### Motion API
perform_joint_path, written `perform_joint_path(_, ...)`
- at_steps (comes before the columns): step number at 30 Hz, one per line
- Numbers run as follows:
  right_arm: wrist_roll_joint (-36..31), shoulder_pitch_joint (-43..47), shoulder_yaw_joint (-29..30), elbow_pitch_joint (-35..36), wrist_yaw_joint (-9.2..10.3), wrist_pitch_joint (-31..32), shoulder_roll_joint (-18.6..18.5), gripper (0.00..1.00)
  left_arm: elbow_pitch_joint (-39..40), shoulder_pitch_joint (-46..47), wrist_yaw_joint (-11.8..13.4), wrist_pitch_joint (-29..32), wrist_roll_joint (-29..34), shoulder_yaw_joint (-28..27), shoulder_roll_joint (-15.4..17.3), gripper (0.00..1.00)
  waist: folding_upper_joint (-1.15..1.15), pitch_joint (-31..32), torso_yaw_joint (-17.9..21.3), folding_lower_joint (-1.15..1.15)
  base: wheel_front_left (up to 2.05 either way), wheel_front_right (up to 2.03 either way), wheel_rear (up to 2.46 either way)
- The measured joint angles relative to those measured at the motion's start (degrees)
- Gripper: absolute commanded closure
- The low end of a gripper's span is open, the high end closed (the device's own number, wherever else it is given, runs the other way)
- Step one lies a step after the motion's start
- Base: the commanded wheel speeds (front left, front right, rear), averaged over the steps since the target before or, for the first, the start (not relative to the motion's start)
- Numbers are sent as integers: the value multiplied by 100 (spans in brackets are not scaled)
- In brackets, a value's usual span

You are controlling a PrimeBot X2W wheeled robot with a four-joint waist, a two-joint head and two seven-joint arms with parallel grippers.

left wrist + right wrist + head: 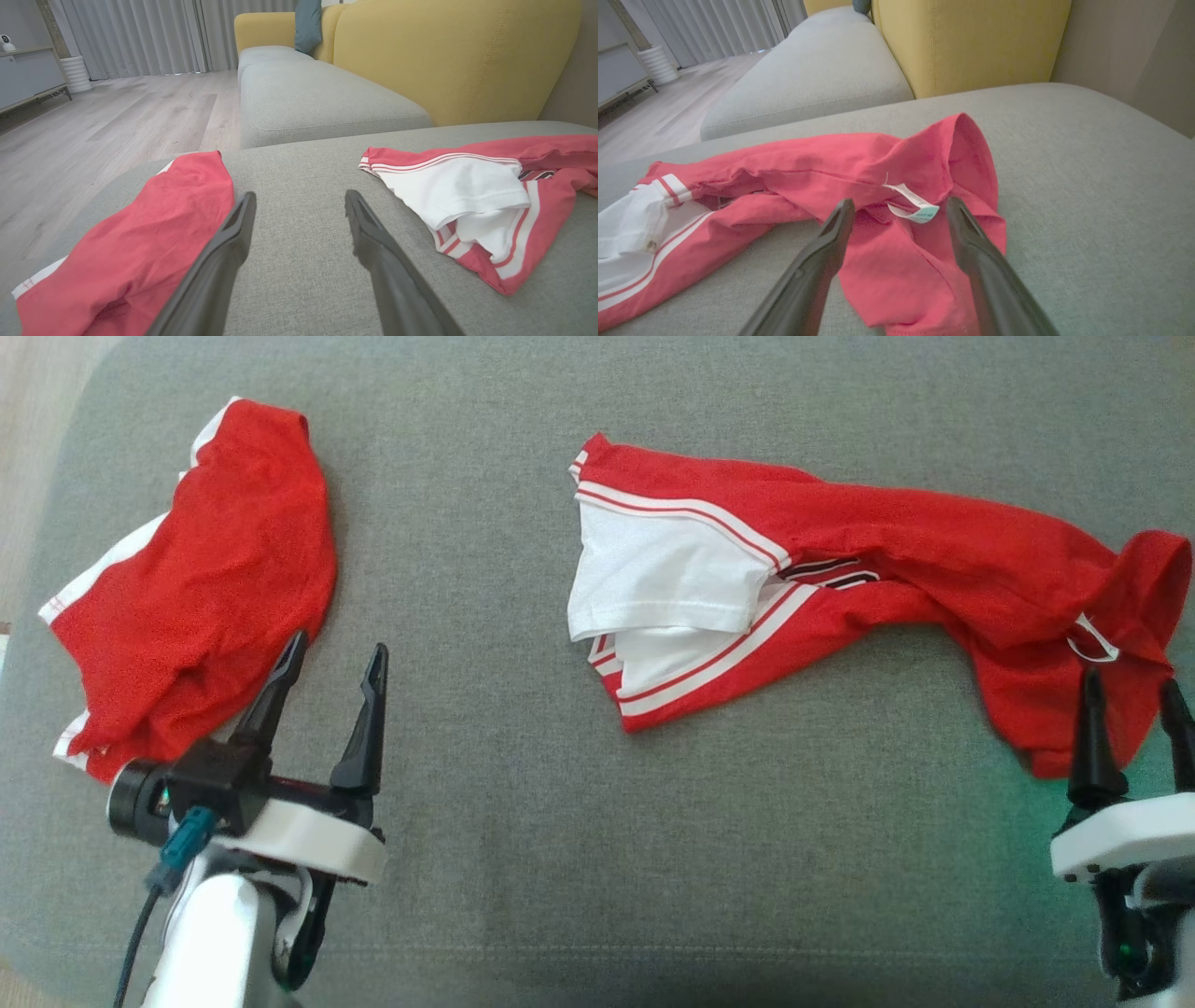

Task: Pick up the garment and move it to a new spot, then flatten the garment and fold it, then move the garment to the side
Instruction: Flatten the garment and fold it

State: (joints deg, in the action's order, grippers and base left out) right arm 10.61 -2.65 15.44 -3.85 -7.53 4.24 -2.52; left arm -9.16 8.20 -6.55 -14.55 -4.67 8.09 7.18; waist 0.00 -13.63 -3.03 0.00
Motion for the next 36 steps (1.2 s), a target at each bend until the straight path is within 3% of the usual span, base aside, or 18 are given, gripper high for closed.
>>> perform_joint_path(15,-2,-533,131,-711,0,396,5,0,31,26,-1,0,0,-3,1,0,0,-164,13,0,0,0,0)
perform_joint_path(16,-1,-567,120,-768,0,455,5,8,31,28,-1,0,0,-2,0,0,0,-174,15,0,0,0,0)
perform_joint_path(17,-1,-597,108,-833,0,525,5,44,34,30,-1,-1,0,-2,0,0,0,-187,17,0,0,0,0)
perform_joint_path(19,54,-620,69,-921,0,651,5,89,38,31,-1,0,0,-3,0,0,0,-208,20,0,0,0,0)
perform_joint_path(20,85,-619,42,-944,0,694,5,89,42,32,-1,-1,0,-3,0,0,0,-218,23,0,0,0,0)
perform_joint_path(21,107,-619,26,-951,0,697,5,100,45,32,-2,0,0,-3,0,0,0,-227,24,0,0,0,0)
perform_joint_path(27,349,-536,-47,-775,0,877,5,100,47,36,-7,0,-1,-3,0,0,0,-239,20,0,0,0,0)
perform_joint_path(36,765,440,-93,48,0,1402,7,100,56,36,-7,-1,-1,-20,-1,0,0,-256,60,0,0,0,0)
